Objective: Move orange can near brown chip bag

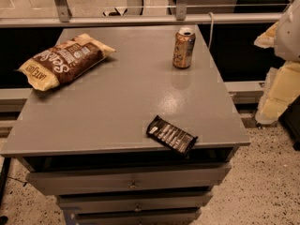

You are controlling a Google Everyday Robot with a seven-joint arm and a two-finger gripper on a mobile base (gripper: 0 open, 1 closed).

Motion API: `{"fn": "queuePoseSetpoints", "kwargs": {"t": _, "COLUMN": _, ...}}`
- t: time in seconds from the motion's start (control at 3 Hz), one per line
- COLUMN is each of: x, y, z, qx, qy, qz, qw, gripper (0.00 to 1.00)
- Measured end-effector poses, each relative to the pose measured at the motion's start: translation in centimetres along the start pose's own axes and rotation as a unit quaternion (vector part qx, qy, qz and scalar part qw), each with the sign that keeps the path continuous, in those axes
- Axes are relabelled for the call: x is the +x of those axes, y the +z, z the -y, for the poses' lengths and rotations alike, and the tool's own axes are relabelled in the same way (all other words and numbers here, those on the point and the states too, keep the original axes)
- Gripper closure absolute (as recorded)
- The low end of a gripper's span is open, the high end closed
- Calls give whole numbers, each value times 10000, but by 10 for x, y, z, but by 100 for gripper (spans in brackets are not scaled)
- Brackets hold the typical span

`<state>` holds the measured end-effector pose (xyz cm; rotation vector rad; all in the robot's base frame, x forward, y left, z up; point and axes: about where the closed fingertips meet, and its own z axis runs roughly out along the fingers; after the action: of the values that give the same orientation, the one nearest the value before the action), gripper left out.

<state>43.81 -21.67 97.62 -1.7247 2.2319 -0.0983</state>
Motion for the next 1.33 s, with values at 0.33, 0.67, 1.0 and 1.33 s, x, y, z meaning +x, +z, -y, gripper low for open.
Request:
{"fn": "queuePoseSetpoints", "kwargs": {"t": 0.33, "x": 0, "y": 0, "z": 4, "qx": 75, "qy": 20, "qz": 68, "qw": 9999, "gripper": 0}}
{"fn": "queuePoseSetpoints", "kwargs": {"t": 0.67, "x": 5, "y": 12, "z": 34, "qx": 340, "qy": 160, "qz": 388, "qw": 9985, "gripper": 0}}
{"fn": "queuePoseSetpoints", "kwargs": {"t": 1.0, "x": 2, "y": 24, "z": 85, "qx": 756, "qy": 322, "qz": 821, "qw": 9932, "gripper": 0}}
{"fn": "queuePoseSetpoints", "kwargs": {"t": 1.33, "x": -9, "y": 34, "z": 140, "qx": 1075, "qy": 599, "qz": 1419, "qw": 9822, "gripper": 0}}
